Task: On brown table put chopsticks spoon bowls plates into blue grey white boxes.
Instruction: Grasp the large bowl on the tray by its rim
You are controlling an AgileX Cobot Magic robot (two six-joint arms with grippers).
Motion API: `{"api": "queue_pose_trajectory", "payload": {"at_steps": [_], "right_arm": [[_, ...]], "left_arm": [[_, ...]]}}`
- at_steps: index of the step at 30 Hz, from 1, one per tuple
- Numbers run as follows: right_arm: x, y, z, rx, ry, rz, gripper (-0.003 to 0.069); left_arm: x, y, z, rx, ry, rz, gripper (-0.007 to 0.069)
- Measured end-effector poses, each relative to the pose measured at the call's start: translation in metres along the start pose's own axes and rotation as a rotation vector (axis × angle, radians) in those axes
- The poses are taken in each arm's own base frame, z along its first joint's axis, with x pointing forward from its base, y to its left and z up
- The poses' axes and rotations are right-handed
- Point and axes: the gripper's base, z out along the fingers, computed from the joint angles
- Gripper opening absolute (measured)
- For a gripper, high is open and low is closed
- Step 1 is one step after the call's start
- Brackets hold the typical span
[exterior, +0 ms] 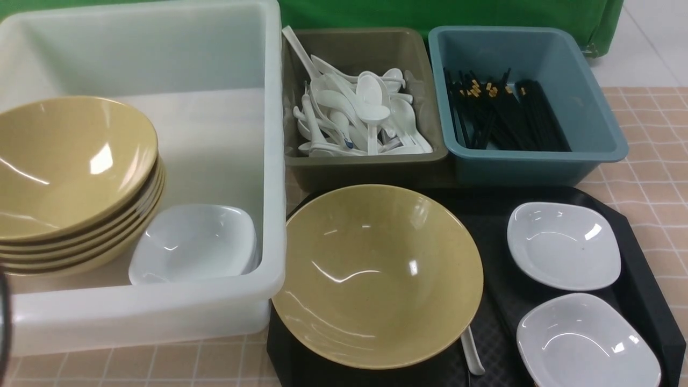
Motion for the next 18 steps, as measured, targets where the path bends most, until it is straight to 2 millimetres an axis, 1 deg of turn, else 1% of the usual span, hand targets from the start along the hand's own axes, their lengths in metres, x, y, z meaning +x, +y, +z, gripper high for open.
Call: {"api": "queue_pose_trajectory", "payload": {"at_steps": [1,2,3,5,6,7,8,9,11,13,16,18], "right_arm": [[0.015,0.001,0.009,-0.014,0.178,-0.039,0.0037],[0.017,0.001,0.01,-0.018,0.198,-0.045,0.0037],[0.03,0.005,0.017,-0.073,0.328,-0.096,0.0037],[0.041,0.013,0.021,-0.163,0.413,-0.151,0.0037],[0.047,0.018,0.024,-0.238,0.443,-0.211,0.0037],[0.053,0.022,0.026,-0.281,0.459,-0.242,0.0037],[0.052,0.023,0.026,-0.291,0.457,-0.249,0.0037],[0.061,0.028,0.029,-0.359,0.457,-0.306,0.0037],[0.071,0.031,0.034,-0.394,0.438,-0.337,0.0037],[0.075,0.032,0.036,-0.407,0.412,-0.346,0.0037],[0.076,0.034,0.037,-0.419,0.387,-0.354,0.0037],[0.075,0.035,0.037,-0.424,0.38,-0.342,0.0037]], "left_arm": [[0.012,-0.006,0.016,0.026,0.201,0.012,0.0001],[0.015,-0.007,0.02,0.027,0.248,0.015,0.0001],[0.028,-0.017,0.034,0.079,0.426,0.057,0.0001],[0.039,-0.03,0.047,0.145,0.574,0.093,0.0001],[0.047,-0.042,0.059,0.205,0.667,0.114,0.0001],[0.053,-0.05,0.064,0.247,0.72,0.127,0.0001],[0.054,-0.054,0.065,0.268,0.731,0.138,0.0001],[0.063,-0.072,0.078,0.347,0.797,0.144,0.0001],[0.071,-0.092,0.092,0.414,0.848,0.142,0.0001],[0.081,-0.114,0.103,0.479,0.892,0.158,0.0001],[0.1,-0.143,0.119,0.544,0.966,0.203,0.0003],[0.118,-0.163,0.129,0.581,1.015,0.251,0.0004]]}}
